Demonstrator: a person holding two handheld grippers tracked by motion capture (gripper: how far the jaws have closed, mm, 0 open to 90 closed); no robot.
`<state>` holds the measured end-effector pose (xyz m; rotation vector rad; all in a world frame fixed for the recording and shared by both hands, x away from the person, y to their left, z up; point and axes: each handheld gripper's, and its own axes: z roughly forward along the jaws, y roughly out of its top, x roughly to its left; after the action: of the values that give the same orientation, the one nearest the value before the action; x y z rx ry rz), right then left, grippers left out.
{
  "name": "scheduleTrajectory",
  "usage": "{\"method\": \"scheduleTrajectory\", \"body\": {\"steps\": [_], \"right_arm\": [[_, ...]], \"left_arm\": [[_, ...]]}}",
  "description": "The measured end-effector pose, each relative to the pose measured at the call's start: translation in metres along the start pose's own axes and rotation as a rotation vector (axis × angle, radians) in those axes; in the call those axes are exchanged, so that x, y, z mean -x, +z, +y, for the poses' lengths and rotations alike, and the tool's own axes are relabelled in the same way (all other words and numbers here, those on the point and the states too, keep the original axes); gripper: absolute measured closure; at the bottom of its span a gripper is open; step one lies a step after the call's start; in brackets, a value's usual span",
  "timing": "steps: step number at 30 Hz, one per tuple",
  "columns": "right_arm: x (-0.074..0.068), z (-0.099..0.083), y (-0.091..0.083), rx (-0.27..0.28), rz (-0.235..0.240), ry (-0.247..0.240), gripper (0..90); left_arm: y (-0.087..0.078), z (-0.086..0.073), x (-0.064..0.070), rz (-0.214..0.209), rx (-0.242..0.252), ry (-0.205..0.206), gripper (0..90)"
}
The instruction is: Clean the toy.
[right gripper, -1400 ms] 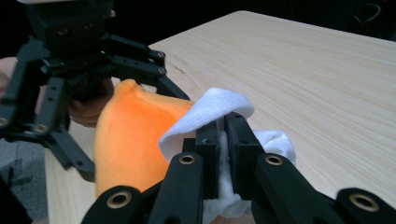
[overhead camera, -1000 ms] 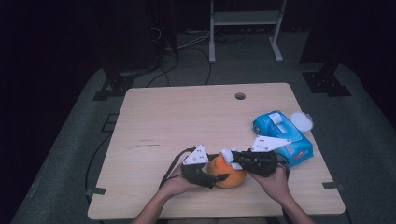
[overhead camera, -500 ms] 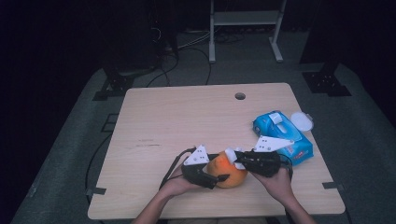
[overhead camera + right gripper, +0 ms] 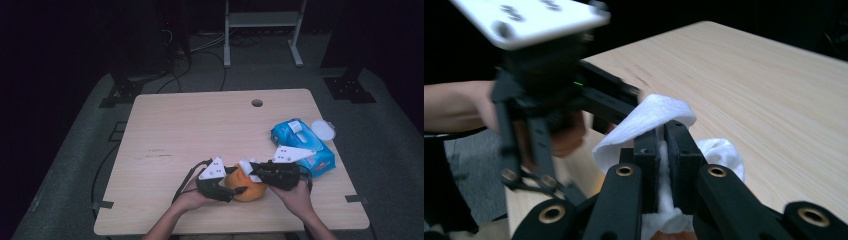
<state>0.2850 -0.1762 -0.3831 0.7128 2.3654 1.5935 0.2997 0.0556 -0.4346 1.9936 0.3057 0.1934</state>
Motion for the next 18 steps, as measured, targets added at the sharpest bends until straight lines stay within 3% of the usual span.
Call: {"method": "scheduleTrajectory", "body": {"steps": [3,10,14,18], "right_arm": [[-0.008,0.002,0.004,-0.01,-0.01,-0.052,84.0],[0.014,-0.007,-0.006,-0.01,-0.071,0.005,84.0],[0.007,-0.006,-0.006,0.001,-0.064,-0.005,83.9],[-0.009,0.002,0.003,-0.017,-0.04,-0.072,84.0]], "left_arm": [[-0.002,-0.002,-0.003,0.002,0.006,-0.028,34.1],[-0.003,-0.005,-0.014,0.005,0.04,-0.132,34.9],[0.001,-0.002,-0.009,0.035,0.031,-0.125,34.9],[0.004,0.002,0.001,0.052,0.002,-0.054,34.6]]}}
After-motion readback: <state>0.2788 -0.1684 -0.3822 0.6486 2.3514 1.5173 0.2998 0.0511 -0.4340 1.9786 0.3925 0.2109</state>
